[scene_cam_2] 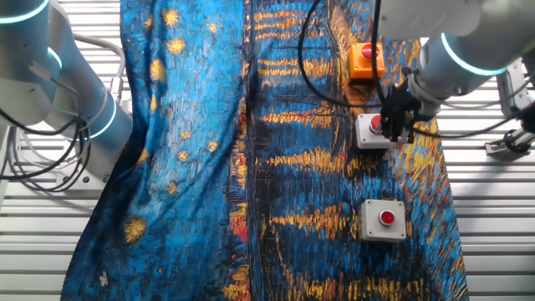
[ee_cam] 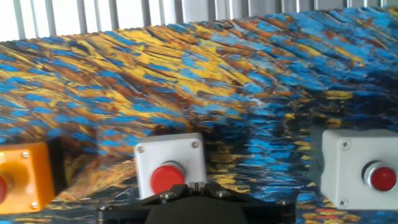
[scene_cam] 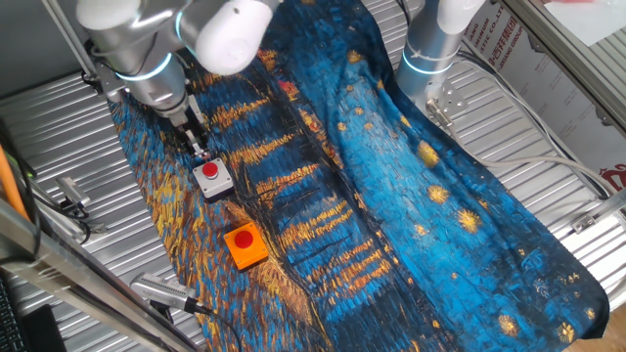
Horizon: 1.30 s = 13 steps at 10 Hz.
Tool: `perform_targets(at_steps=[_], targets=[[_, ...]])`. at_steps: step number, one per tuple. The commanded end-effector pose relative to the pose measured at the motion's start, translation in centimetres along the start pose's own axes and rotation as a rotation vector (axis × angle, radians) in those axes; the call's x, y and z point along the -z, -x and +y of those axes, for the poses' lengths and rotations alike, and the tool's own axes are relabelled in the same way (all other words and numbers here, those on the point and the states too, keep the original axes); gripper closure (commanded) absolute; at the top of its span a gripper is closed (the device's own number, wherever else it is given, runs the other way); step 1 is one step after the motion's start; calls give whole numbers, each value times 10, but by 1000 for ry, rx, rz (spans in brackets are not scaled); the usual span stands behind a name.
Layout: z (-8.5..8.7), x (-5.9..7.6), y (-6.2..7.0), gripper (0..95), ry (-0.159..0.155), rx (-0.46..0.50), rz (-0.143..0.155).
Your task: Press three buttons from left to right in sequence
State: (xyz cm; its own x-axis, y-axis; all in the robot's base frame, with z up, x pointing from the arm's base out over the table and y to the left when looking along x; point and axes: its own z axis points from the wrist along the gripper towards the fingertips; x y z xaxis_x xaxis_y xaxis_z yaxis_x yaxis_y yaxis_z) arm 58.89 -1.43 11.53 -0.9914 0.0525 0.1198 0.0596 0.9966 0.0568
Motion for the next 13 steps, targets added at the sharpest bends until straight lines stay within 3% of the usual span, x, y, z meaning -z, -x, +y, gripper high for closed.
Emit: perform_targets(at_steps=[1,3,8,12,13], targets=[[3,6,-1,950,1,-6,3],[9,8,-3,950,0,-19,1],[28,-2,-5,950,-1,-56,-11],[22,-26,1,950,0,-55,-23],[22,-29,2,950,-11,-50,-5]])
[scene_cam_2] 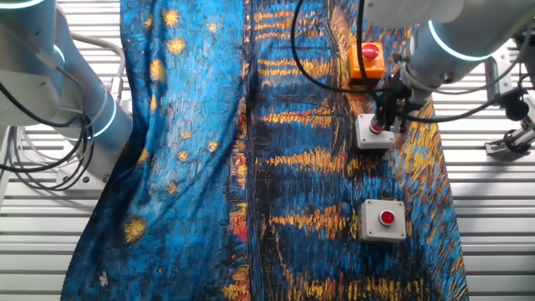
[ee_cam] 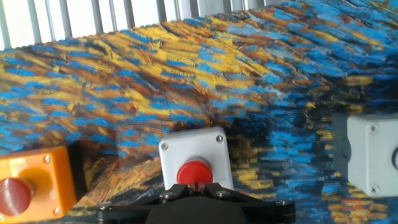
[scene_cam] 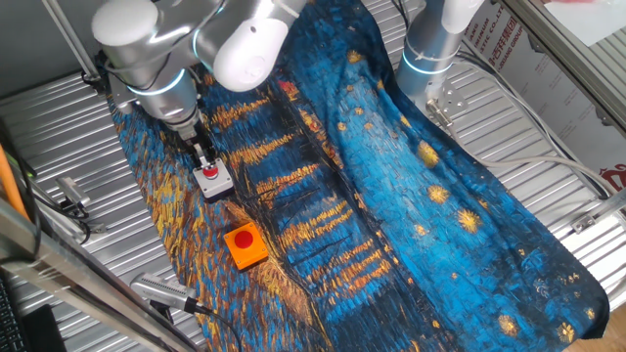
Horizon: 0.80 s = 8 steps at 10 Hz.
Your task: Press three buttons from left to right in sequence
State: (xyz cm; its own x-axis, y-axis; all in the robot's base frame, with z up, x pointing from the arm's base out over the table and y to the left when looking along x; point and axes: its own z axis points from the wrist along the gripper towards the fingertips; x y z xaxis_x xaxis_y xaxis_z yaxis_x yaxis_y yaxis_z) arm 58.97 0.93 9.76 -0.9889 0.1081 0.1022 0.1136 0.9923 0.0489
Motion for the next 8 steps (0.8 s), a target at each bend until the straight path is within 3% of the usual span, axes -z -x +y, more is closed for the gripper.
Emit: perform_targets(at_steps=[1,3,6,8], targets=[[-1,-12,1,950,-11,3,15],[0,-8,0,950,0,1,18],[6,20,-7,950,-12,2,28],[9,23,-9,950,-6,-1,16]])
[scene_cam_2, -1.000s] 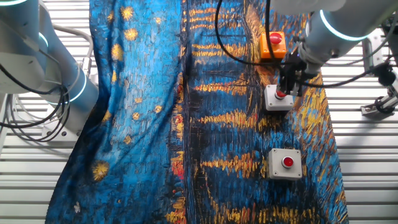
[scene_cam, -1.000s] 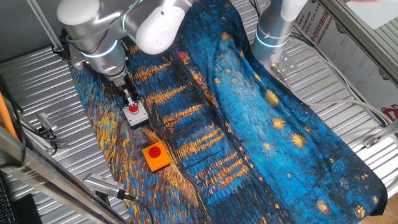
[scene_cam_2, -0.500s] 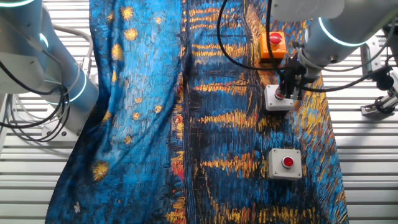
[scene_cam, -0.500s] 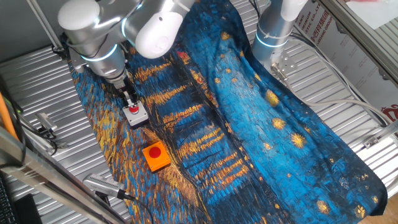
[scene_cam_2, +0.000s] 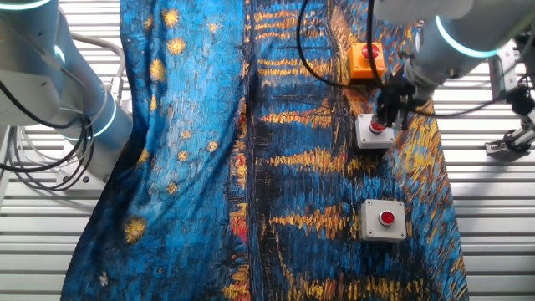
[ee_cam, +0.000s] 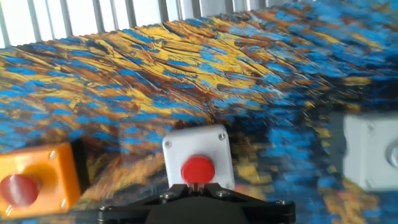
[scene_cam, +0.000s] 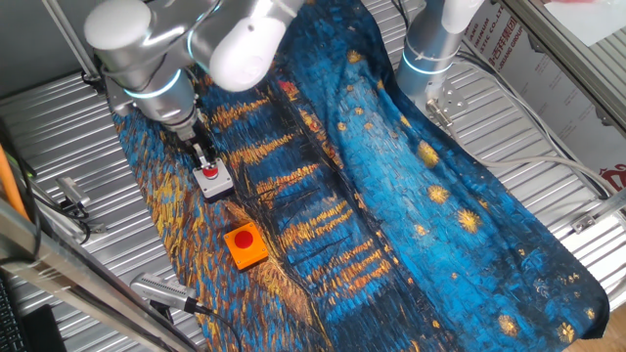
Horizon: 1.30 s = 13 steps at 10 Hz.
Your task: Press three buttons from left to right in sequence
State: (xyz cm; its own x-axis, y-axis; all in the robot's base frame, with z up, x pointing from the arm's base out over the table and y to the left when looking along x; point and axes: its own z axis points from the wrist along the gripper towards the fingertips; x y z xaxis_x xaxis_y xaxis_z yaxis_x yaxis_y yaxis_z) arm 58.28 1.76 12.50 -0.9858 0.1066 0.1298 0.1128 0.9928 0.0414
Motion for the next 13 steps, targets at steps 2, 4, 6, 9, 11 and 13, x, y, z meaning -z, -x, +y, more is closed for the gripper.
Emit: perform_targets(at_steps=[2,4,6,9,11,13], targets=[[18,-11,-3,950,-4,-27,-33],[38,-20,-11,950,-7,-62,-54],[51,-26,-17,950,-25,-72,-69],[64,-21,-23,950,-26,-87,-69],[78,-11,-29,950,-17,-99,-64],[94,-3,-29,950,-14,-107,-64]])
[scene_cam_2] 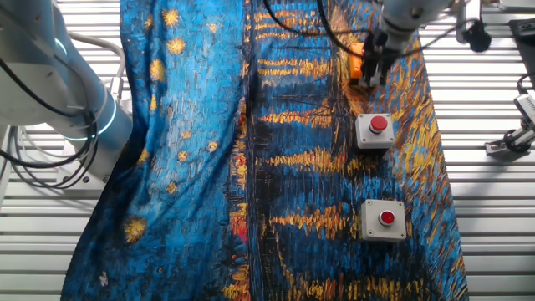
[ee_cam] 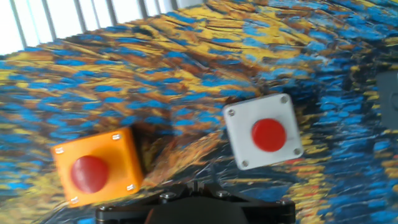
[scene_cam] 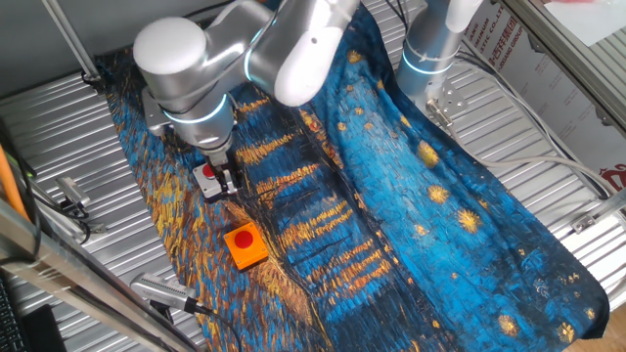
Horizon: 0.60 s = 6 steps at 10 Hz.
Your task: Press three buttons from left to right in sequence
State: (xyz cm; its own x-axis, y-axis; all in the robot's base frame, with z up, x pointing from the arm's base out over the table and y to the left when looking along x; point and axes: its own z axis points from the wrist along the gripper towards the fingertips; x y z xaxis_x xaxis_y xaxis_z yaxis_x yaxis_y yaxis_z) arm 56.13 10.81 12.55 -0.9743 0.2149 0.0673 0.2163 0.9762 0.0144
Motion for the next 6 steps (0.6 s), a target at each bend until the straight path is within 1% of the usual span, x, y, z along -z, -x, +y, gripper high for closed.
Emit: perform_targets(at_steps=[1,3,4,5,6], targets=[[11,7,3,950,0,1,1],[19,13,5,950,3,-2,3],[25,17,6,950,-4,1,-4],[25,16,7,950,-9,7,-21],[21,13,6,950,-11,17,-27]])
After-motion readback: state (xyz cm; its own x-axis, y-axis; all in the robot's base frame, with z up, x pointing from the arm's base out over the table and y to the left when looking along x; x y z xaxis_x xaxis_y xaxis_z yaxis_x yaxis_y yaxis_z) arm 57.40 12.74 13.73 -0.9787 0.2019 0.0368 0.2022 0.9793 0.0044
